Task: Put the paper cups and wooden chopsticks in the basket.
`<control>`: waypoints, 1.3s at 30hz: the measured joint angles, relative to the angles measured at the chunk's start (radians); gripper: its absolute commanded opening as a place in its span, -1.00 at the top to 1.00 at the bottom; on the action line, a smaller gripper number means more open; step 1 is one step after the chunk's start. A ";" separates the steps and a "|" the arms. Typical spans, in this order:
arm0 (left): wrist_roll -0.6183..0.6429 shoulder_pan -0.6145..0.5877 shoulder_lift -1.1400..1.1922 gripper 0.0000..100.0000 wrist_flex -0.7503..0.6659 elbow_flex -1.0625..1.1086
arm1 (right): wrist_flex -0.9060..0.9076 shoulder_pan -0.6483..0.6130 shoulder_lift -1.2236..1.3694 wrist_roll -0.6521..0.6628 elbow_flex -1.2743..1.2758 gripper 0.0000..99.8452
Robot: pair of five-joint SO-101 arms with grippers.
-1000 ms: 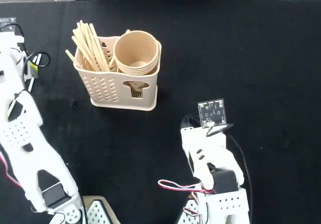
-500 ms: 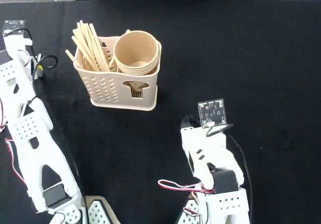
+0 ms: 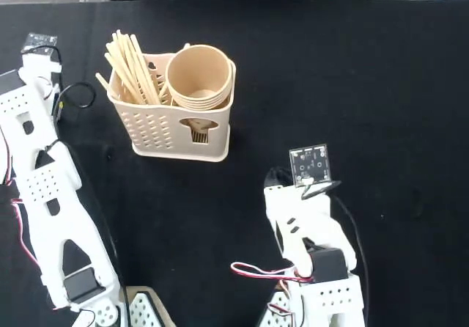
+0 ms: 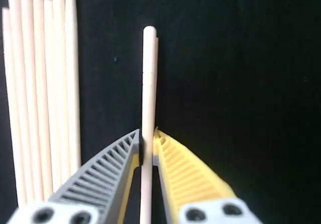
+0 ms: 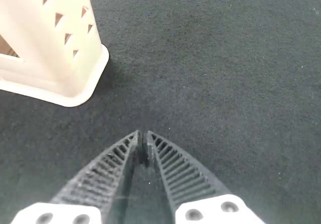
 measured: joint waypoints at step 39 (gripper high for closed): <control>0.299 0.117 -1.633 0.94 -0.218 1.389 | 0.000 0.000 0.000 0.000 0.000 0.97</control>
